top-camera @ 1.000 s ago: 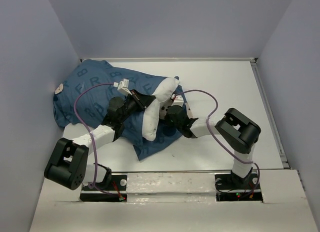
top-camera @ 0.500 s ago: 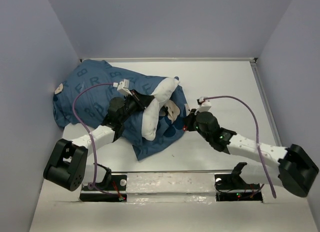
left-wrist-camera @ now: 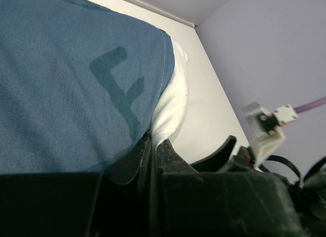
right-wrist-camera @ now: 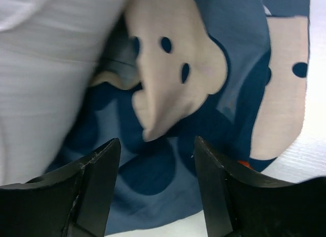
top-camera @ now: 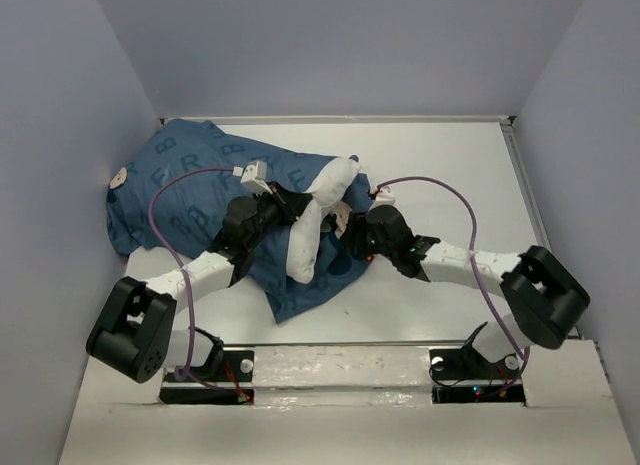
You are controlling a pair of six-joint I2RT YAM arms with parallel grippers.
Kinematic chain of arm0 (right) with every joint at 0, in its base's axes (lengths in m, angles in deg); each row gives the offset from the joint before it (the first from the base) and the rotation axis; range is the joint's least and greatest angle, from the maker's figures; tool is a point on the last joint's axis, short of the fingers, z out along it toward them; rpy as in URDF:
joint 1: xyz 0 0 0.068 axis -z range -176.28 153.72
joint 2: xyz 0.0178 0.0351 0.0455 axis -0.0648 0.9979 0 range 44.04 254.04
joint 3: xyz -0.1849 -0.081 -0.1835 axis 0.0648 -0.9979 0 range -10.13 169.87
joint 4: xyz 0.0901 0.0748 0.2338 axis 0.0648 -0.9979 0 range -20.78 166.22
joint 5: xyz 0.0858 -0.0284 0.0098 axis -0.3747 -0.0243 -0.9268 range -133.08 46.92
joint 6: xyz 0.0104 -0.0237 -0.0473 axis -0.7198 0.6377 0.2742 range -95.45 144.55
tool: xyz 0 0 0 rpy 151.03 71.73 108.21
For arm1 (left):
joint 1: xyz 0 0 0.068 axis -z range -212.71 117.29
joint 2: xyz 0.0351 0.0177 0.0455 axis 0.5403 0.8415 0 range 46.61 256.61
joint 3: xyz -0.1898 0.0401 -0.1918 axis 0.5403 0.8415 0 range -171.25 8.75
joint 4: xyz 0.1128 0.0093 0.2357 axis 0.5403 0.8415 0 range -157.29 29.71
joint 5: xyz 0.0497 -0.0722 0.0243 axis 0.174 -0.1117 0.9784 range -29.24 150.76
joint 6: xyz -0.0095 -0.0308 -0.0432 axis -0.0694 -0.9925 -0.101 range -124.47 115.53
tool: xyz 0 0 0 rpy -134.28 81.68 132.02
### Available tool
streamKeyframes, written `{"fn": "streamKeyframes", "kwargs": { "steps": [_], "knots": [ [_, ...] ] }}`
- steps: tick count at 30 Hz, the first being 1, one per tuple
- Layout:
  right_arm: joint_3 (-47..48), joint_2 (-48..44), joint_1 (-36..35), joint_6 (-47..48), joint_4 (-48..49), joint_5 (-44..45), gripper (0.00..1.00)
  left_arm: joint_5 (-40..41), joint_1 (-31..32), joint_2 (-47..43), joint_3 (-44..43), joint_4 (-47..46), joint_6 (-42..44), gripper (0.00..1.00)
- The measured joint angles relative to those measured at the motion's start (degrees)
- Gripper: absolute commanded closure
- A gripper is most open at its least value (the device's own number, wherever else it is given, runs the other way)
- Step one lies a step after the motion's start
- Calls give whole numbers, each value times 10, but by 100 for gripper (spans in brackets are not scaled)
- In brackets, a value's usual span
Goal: Put the pillow into the pillowcase
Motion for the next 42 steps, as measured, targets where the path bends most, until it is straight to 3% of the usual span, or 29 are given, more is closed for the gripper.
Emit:
{"fn": "streamKeyframes", "kwargs": {
  "steps": [4, 7, 9, 10, 14, 17, 23, 28, 34, 42],
  "knots": [
    [34, 79, 22, 3, 0, -5, 41, 0, 0, -2, 0, 3, 0, 100],
    [72, 130, 29, 4, 8, -13, 50, 0, 0, -2, 0, 3, 0, 100],
    [92, 159, 30, 4, 20, -24, 65, 0, 0, -2, 0, 3, 0, 100],
    [98, 169, 30, 4, 29, -31, 100, 0, 0, -2, 0, 3, 0, 100],
    [99, 180, 30, 0, 49, -55, 100, 1, 0, -2, 0, 3, 1, 100],
    [74, 138, 30, -1, 51, -62, 100, 7, 2, -2, -3, 7, 12, 100],
    [-76, -162, 47, -6, 14, -70, 100, 89, 35, 10, -53, 47, 104, 100],
    [-112, -342, 108, -16, -80, -67, 100, 110, 70, 32, -63, 36, 143, 100],
    [-72, -342, 167, -5, -169, -69, 100, 168, 157, 60, -31, -2, 189, 100],
    [16, -305, 274, 5, -215, -119, 100, 196, 174, 73, 4, -59, 199, 100]
  ]
}}
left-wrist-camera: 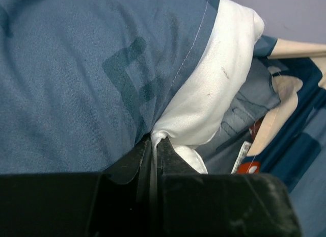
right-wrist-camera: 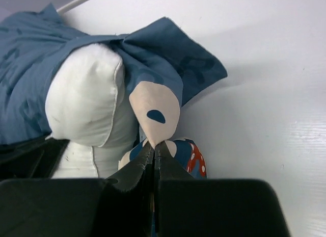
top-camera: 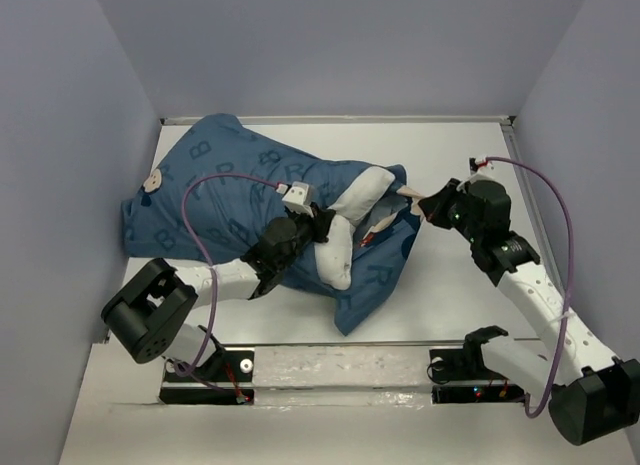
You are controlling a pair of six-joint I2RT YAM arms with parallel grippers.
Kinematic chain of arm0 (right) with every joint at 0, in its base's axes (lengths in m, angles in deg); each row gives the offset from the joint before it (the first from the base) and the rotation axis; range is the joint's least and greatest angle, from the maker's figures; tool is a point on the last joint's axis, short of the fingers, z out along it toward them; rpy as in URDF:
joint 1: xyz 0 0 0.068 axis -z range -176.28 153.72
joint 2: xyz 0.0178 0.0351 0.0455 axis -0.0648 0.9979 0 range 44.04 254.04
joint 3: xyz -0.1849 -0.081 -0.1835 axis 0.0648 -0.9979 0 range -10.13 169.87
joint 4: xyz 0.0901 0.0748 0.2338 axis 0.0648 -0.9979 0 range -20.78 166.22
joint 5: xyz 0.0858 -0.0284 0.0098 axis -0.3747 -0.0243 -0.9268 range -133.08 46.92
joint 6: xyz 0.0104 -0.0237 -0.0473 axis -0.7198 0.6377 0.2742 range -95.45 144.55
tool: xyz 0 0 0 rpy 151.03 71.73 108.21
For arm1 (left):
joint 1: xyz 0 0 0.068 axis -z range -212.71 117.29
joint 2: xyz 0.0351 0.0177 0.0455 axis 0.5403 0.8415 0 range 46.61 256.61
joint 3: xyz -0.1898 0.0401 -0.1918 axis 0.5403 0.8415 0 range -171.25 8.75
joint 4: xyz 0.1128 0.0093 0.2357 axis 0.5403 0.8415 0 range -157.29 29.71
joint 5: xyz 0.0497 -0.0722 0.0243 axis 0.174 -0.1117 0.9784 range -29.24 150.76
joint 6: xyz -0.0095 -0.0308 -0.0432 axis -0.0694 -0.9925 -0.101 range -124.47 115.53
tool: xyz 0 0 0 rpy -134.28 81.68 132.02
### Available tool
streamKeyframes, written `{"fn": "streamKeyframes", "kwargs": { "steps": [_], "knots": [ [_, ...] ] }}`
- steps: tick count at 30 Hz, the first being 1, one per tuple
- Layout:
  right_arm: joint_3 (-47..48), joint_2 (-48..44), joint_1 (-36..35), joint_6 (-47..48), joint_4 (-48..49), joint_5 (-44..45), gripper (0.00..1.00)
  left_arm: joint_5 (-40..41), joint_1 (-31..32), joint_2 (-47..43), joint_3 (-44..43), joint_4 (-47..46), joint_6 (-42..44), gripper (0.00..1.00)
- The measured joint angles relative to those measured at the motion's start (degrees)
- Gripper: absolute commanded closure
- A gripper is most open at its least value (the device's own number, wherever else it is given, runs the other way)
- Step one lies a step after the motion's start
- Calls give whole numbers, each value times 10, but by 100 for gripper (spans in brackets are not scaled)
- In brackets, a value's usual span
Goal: Put the pillow into the pillowcase
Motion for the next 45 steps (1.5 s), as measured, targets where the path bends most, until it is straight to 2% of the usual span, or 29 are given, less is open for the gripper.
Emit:
{"fn": "streamKeyframes", "kwargs": {
  "steps": [7, 13, 18, 21, 25, 30, 35, 40, 45],
  "knots": [
    [69, 106, 66, -2, 0, -25, 100, 13, 23, -6, 11, 1, -1, 100],
    [163, 197, 79, -21, 2, -36, 100, 51, 65, 0, -10, 36, 4, 100],
    [176, 156, 80, -38, 73, -86, 100, 63, 79, 11, -36, 48, 6, 100],
    [176, 124, 83, -46, 108, -158, 100, 66, 85, 24, -58, 59, 5, 100],
    [175, 91, 85, -46, 99, -224, 100, 74, 89, 40, -95, 88, 2, 100],
    [143, 28, 82, -13, 22, -248, 100, 78, 90, 43, -148, 153, -12, 100],
    [135, -4, 82, 51, -124, -258, 100, 83, 79, 64, -200, 211, -8, 100],
    [99, -44, 82, 59, -193, -281, 100, 78, 41, 90, -213, 219, -9, 100],
    [115, -14, 63, 104, -271, -370, 100, 75, 17, 125, -238, 207, -9, 100]
  ]
}}
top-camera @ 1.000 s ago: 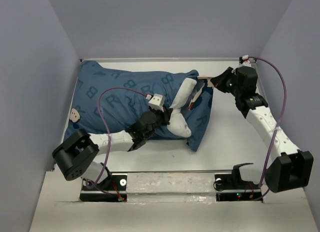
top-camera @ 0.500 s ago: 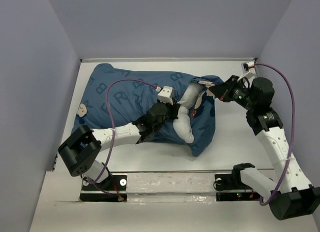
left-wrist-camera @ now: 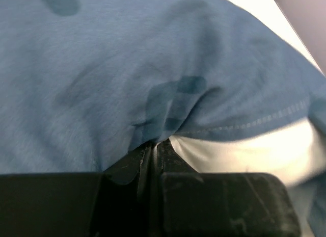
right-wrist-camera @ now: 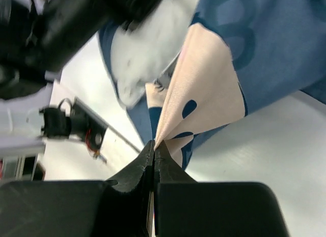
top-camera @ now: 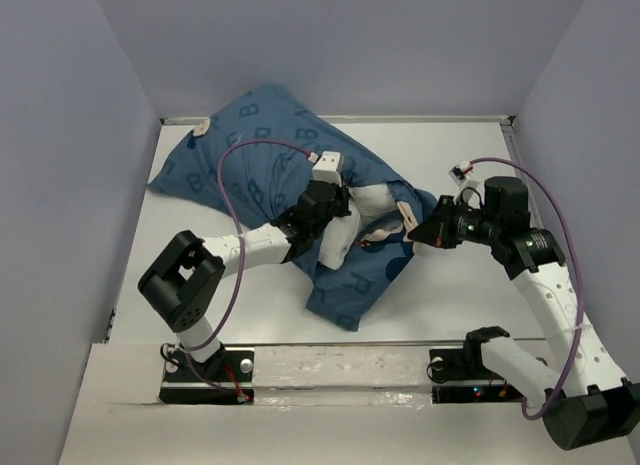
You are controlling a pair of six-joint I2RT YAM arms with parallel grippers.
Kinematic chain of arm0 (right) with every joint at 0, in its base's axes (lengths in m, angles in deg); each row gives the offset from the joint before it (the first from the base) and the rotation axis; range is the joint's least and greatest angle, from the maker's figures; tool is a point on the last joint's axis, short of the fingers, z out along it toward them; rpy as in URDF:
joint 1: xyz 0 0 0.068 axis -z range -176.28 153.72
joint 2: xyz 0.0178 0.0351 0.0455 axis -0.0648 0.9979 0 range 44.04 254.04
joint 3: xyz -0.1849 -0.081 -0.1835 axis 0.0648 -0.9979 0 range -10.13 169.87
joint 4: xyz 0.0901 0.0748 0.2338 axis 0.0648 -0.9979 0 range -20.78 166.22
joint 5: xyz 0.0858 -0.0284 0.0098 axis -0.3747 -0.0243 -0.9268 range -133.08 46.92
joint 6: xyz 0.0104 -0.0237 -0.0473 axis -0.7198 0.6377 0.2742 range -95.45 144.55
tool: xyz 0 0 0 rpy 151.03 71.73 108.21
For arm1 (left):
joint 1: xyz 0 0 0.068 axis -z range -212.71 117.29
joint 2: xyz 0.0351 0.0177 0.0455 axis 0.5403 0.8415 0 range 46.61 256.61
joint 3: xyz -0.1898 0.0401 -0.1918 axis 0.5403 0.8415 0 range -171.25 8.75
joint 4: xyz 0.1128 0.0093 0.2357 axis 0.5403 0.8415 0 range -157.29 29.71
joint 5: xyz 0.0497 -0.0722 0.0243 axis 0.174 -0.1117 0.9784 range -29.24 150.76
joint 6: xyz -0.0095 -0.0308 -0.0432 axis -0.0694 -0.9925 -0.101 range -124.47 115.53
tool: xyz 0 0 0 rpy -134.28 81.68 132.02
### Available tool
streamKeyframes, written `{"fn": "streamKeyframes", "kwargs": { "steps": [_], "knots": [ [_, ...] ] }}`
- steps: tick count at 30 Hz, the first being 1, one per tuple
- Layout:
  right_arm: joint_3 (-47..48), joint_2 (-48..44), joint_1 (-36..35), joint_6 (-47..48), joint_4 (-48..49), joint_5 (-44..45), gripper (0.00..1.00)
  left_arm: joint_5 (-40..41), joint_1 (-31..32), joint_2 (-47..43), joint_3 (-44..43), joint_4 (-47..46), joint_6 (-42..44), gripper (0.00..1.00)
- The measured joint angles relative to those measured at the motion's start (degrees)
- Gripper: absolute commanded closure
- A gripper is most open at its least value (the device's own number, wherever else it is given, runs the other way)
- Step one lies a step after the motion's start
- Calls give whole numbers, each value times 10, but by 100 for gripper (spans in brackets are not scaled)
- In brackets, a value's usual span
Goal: Put the pillow into the pillowcase
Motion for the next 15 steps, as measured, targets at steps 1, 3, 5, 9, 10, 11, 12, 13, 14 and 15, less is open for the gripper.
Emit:
{"fn": "streamKeyframes", "kwargs": {
  "steps": [1, 3, 5, 9, 10, 11, 12, 13, 14, 15],
  "knots": [
    [0, 3, -10, 4, -5, -7, 100, 0, -7, 12, -11, -2, 0, 100],
    [0, 3, -24, 6, -10, -45, 100, 2, -15, 28, -28, -8, 0, 100],
    [0, -6, -31, -4, 3, -83, 100, 4, -18, 47, -44, -16, 0, 100],
    [29, -14, -30, -27, 27, -122, 100, 12, -18, 72, -49, -59, -5, 100],
    [46, -12, -30, -31, 33, -129, 100, 14, -18, 77, -48, -76, -9, 100],
    [59, -12, -29, -36, 39, -136, 100, 14, -18, 81, -47, -97, -13, 100],
    [69, -12, -29, -47, 49, -144, 100, 14, -18, 84, -47, -111, -17, 100],
    [72, -12, -29, -64, 65, -158, 100, 14, -18, 88, -47, -132, -22, 100],
    [72, -12, -29, -75, 71, -163, 100, 12, -18, 91, -47, -150, -26, 100],
    [71, -12, -28, -90, 80, -169, 100, 9, -19, 95, -47, -161, -30, 100]
  ]
}}
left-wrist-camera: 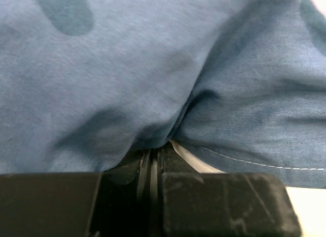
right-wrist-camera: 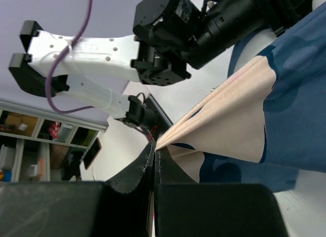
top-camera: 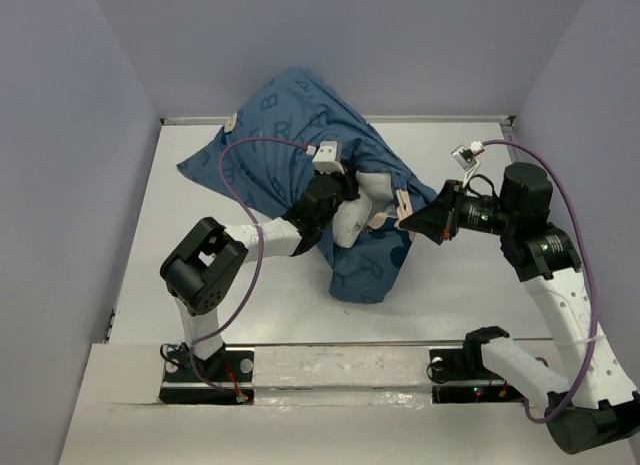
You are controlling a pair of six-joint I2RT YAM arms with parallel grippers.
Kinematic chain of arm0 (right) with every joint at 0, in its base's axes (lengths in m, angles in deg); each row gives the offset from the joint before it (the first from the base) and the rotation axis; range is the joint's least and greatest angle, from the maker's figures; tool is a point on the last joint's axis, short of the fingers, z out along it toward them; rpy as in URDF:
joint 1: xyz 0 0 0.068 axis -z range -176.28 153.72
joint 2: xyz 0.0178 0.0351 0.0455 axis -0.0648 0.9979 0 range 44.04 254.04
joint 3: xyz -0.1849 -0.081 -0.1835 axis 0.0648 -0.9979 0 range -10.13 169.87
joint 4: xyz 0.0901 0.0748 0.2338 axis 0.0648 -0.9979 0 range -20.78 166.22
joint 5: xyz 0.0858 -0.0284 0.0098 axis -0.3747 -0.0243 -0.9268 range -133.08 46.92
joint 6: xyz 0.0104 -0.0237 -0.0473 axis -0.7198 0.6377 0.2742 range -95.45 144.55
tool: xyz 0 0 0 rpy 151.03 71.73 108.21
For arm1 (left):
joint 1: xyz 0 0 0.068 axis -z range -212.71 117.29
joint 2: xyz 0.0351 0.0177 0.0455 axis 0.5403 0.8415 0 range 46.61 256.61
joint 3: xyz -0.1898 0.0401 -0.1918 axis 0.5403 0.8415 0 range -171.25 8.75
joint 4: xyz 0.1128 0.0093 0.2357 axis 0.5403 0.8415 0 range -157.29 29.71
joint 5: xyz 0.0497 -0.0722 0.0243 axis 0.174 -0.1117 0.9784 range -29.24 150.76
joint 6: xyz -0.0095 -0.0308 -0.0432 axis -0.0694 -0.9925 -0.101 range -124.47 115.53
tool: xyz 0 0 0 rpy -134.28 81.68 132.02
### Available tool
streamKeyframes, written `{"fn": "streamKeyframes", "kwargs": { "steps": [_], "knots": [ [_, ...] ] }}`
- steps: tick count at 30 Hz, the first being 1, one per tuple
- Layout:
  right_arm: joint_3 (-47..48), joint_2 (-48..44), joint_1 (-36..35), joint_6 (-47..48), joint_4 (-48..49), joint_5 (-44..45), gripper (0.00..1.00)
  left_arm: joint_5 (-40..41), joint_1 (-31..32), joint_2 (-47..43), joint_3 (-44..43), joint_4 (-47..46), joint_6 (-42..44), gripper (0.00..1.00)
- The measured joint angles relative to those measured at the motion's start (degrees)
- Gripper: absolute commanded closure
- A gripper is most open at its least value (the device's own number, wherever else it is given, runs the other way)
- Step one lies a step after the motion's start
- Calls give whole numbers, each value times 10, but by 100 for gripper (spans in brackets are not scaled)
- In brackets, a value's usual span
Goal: Put the pillow into the pillowcase
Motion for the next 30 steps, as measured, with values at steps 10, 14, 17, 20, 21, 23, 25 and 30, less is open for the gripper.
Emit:
{"fn": "streamKeyframes", "kwargs": {
  "steps": [10, 14, 17, 20, 21, 23, 25, 30],
  "knots": [
    [-48, -21, -22, -22, -53, 103, 66, -52, -14, -44, 77, -38, -50, 100],
    [-38, -7, -33, 31, -135, 205, 27, -51, 13, -77, 119, -29, -55, 100],
    [13, 9, -33, 73, -171, 239, 28, -53, 20, -97, 149, -32, -64, 100],
    [62, 20, -36, 100, -161, 227, 37, -59, 19, -103, 159, -36, -68, 100],
    [67, 25, -43, 106, -145, 218, 49, -61, 19, -103, 159, -36, -69, 100],
    [67, 48, -88, 120, -115, 205, 84, -66, 19, -104, 159, -35, -68, 100],
    [68, 97, -133, 142, -97, 208, 100, -70, 19, -106, 159, -35, -68, 100],
    [56, 236, -176, 176, -74, 239, 56, -81, 19, -111, 159, -30, -63, 100]
  ]
}}
